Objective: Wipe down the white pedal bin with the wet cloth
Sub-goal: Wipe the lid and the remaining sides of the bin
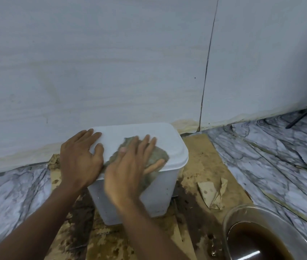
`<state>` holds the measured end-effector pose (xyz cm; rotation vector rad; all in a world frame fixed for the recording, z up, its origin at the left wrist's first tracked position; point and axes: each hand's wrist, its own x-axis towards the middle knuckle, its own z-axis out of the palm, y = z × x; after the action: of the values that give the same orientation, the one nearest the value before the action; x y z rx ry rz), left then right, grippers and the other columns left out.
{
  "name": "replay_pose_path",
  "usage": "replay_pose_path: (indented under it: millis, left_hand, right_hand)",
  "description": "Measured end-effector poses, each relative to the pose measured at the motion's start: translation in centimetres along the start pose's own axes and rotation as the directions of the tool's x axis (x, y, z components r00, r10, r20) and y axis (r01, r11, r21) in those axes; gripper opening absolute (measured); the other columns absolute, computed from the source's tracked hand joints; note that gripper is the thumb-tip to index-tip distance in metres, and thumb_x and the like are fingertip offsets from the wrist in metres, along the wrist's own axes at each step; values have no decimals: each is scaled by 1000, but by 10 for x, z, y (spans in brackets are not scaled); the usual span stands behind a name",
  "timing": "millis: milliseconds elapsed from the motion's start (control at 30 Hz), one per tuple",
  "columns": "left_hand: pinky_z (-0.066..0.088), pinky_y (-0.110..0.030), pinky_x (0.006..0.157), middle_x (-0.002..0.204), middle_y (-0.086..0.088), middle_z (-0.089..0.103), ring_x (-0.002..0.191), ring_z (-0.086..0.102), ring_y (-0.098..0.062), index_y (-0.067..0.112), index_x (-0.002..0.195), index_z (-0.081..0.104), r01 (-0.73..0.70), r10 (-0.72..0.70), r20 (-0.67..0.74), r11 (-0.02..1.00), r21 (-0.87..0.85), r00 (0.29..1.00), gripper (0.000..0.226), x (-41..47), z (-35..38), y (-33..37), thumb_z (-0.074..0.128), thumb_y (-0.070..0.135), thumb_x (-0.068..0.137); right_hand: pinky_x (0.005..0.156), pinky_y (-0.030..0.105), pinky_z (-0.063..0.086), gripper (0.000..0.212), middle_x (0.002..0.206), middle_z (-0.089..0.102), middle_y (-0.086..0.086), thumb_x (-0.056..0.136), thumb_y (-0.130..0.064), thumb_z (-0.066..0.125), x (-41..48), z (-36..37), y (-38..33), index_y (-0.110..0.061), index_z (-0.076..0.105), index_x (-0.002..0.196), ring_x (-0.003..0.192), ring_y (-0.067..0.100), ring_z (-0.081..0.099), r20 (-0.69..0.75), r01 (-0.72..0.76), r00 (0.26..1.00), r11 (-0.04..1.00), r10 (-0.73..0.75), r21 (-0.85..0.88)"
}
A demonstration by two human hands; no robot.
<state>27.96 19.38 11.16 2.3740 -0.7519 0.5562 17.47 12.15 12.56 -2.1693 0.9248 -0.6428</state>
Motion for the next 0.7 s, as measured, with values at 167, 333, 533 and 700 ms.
replay_pose_path:
  millis: [167, 333, 533, 700]
  left_hand:
    - [30, -48, 116, 142, -7, 59, 138, 47, -24, 16, 129, 68, 4, -4, 18, 999, -40, 1000, 54, 1, -2, 1, 38, 40, 90]
    - [25, -44, 117, 142, -6, 58, 139, 46, -23, 17, 129, 68, 31, -30, 21, 999, -41, 999, 51, 1, -5, 2, 41, 38, 91]
    - [24, -39, 116, 142, -3, 59, 138, 45, -22, 19, 129, 68, 68, -67, 32, 997, -40, 997, 51, 1, -8, 0, 41, 39, 90]
    - [24, -36, 117, 142, -2, 59, 138, 45, -20, 21, 128, 69, 109, -104, 72, 992, -70, 992, 51, 5, -12, 4, 43, 39, 87]
  right_hand:
    - [109, 60, -33, 68, 169, -12, -4, 99, -41, 4, 10, -1, 9, -17, 12, 161, 148, 14, -35, 62, 51, 997, 997, -47, -65]
    - [123, 51, -15, 60, 168, 18, -6, 105, -46, 12, 42, -30, 51, -23, 28, 158, 157, 17, 1, 117, 289, 957, 909, -265, -300]
    - [124, 51, -13, 78, 170, 1, 0, 96, -58, 0, 22, -31, 47, -17, 7, 162, 156, 15, -13, 321, 544, 826, 805, -463, -238]
    - [126, 31, -8, 69, 170, 5, -1, 105, -49, 29, 31, -48, 59, -17, 7, 162, 156, 11, -3, 402, 700, 679, 706, -614, -103]
